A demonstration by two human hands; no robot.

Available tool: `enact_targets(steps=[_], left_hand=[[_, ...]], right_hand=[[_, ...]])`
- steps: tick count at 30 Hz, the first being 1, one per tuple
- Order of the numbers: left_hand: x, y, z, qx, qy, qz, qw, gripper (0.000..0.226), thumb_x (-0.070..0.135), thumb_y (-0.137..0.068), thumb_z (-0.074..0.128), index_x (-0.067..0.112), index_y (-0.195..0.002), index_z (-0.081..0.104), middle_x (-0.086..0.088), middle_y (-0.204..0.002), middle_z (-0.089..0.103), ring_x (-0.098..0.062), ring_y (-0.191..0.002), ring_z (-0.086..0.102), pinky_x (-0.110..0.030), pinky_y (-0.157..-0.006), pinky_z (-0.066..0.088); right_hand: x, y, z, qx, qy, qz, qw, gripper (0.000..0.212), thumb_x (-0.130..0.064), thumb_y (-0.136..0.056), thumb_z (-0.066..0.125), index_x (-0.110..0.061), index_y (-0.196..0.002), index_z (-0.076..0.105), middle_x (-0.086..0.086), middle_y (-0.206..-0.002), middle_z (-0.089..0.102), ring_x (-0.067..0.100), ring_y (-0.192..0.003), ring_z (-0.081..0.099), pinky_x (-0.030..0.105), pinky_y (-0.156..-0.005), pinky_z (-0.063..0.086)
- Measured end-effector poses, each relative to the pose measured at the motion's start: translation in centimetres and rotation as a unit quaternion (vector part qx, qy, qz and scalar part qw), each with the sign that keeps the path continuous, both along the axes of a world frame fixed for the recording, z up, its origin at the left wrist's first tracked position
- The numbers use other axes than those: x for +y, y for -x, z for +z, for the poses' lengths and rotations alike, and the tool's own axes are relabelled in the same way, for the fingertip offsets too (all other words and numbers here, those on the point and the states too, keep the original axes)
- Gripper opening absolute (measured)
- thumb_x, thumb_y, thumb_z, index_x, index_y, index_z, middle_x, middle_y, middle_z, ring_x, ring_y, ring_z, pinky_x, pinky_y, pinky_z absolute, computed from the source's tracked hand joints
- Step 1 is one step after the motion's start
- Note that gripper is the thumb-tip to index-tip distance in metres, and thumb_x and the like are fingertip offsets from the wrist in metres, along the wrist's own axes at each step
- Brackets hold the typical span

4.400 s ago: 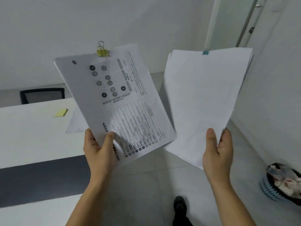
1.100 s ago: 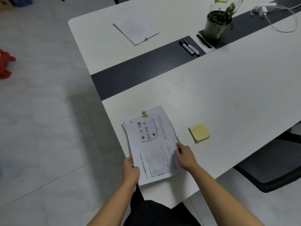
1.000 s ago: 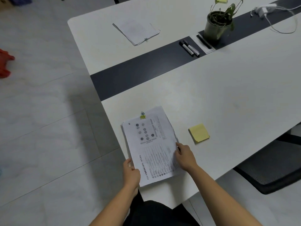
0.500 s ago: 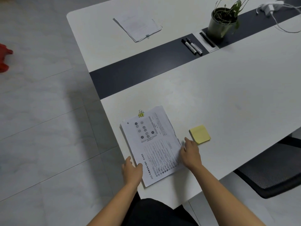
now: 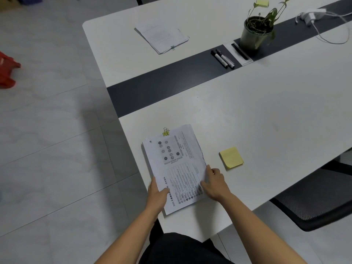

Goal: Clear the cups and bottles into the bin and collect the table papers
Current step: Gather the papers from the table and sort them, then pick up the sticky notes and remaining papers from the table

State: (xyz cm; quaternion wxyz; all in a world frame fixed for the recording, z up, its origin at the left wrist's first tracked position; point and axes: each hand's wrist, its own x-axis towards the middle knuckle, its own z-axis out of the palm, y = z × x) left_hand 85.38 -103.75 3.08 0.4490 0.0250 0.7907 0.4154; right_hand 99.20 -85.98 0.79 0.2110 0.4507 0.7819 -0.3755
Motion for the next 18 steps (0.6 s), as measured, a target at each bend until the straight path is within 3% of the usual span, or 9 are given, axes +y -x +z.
enact_targets(steps=[3,6,8,12,15,18], left_hand=[[-0.5,-0.1,2.4,0.056,-0.014,-0.022,0.998,0.047,0.006,-0.096,0.053,0.031,-0.133,0.041,0.014,-0.133,0.044,-0.011,-0.125,0.045,-0.03,-0.104,0.038],[-1.9,-0.1,5.1,0.156,-0.002,-0.03,0.987,0.061,0.018,-0.101,0.053,0.016,-0.155,0.025,0.005,-0.151,0.032,-0.016,-0.141,0.033,-0.032,-0.115,0.028],[-3.5,0.0,7.1,0.205,-0.005,-0.021,0.979,0.059,0.024,-0.101,0.053,0.017,-0.155,0.028,0.002,-0.156,0.033,-0.012,-0.141,0.034,-0.032,-0.115,0.029],[-7.8,-0.1,11.0,0.292,-0.025,0.037,0.955,0.047,0.024,-0.1,0.056,0.022,-0.145,0.045,0.007,-0.14,0.049,-0.006,-0.129,0.045,-0.025,-0.106,0.035],[-11.5,0.0,12.7,0.303,-0.036,0.121,0.945,0.041,0.017,-0.098,0.059,0.024,-0.137,0.051,0.01,-0.132,0.056,-0.005,-0.124,0.052,-0.03,-0.105,0.041],[-15.6,1.1,13.8,0.316,-0.044,0.166,0.933,0.039,0.014,-0.096,0.06,0.029,-0.131,0.053,0.013,-0.129,0.06,-0.001,-0.121,0.055,-0.028,-0.1,0.045]], right_hand=[[-0.2,-0.6,2.4,0.029,-0.019,-0.005,0.999,0.072,-0.034,-0.1,0.045,-0.013,-0.159,0.009,0.015,-0.163,0.016,0.032,-0.149,0.019,0.045,-0.116,0.028],[-1.2,-0.9,5.8,0.149,-0.092,-0.054,0.983,0.063,-0.038,-0.103,0.042,-0.017,-0.158,0.018,0.005,-0.166,0.01,0.021,-0.153,0.01,0.039,-0.119,0.023],[-2.3,-1.4,8.2,0.226,-0.114,-0.082,0.964,0.058,-0.039,-0.104,0.042,-0.022,-0.156,0.026,-0.003,-0.164,0.018,0.013,-0.151,0.016,0.034,-0.116,0.027],[-4.9,-2.8,10.5,0.32,-0.122,-0.108,0.933,0.049,-0.04,-0.102,0.046,-0.027,-0.148,0.038,-0.01,-0.148,0.04,0.006,-0.138,0.036,0.031,-0.111,0.036],[-7.2,-2.1,10.9,0.346,-0.071,-0.119,0.928,0.048,-0.04,-0.1,0.05,-0.031,-0.146,0.039,-0.016,-0.135,0.045,0.004,-0.127,0.047,0.037,-0.107,0.045],[-9.9,0.2,11.2,0.36,-0.034,-0.099,0.927,0.049,-0.04,-0.097,0.053,-0.035,-0.144,0.039,-0.02,-0.131,0.045,0.002,-0.123,0.048,0.032,-0.105,0.044]])
